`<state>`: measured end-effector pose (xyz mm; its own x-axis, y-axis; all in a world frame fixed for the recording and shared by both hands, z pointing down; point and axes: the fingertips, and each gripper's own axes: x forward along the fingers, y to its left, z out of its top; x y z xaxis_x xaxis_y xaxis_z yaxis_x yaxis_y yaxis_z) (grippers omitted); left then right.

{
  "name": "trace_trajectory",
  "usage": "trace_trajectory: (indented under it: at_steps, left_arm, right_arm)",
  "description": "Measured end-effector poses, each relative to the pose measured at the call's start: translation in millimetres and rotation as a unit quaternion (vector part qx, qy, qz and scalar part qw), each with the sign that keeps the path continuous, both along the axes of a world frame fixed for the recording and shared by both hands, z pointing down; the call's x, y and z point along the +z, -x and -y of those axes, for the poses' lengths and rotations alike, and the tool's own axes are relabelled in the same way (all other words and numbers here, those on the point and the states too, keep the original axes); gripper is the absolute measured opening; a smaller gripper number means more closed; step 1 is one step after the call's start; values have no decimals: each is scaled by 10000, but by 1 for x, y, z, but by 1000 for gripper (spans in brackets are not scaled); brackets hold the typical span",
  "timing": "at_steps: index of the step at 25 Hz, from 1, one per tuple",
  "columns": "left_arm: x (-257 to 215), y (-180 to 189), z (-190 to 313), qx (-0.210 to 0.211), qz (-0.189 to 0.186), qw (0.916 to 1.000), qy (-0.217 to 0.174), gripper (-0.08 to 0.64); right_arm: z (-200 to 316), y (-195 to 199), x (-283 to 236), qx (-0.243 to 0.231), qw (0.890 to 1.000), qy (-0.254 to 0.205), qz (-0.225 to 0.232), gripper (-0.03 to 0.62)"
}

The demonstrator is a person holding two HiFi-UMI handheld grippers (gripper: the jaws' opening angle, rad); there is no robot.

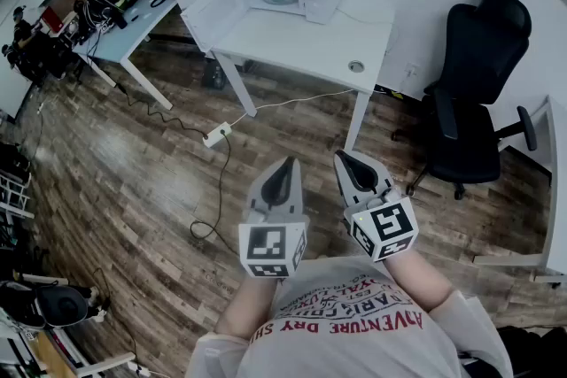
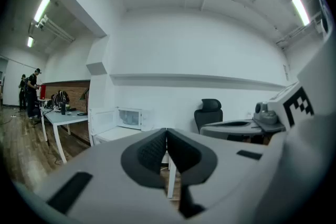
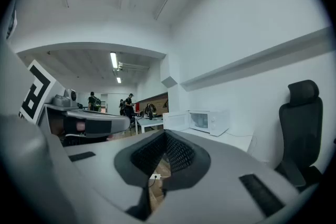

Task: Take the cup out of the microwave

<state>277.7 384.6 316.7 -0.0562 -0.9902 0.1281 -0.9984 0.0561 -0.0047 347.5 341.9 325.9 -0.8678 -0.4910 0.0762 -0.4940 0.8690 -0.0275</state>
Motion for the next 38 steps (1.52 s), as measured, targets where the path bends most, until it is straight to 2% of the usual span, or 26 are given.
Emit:
trace_trajectory:
  at_steps: [13, 23, 30, 38]
  left_arm:
    - [12, 1, -1, -73, -114, 9999, 83, 8]
    - [25, 32, 11, -130, -200, 9993, 286, 8]
    - [29, 97, 53, 110, -259, 9993, 242, 8]
    - [17, 209, 118, 481, -357, 9981, 159, 8]
  right_arm:
    - [2, 0, 11, -8, 9999, 173, -1, 11]
    - [14, 25, 21, -79, 9994, 329, -52, 9]
    - [51, 87, 26, 110, 9994, 328, -95, 11]
    - [113, 191, 19, 532, 9980, 330, -126, 11]
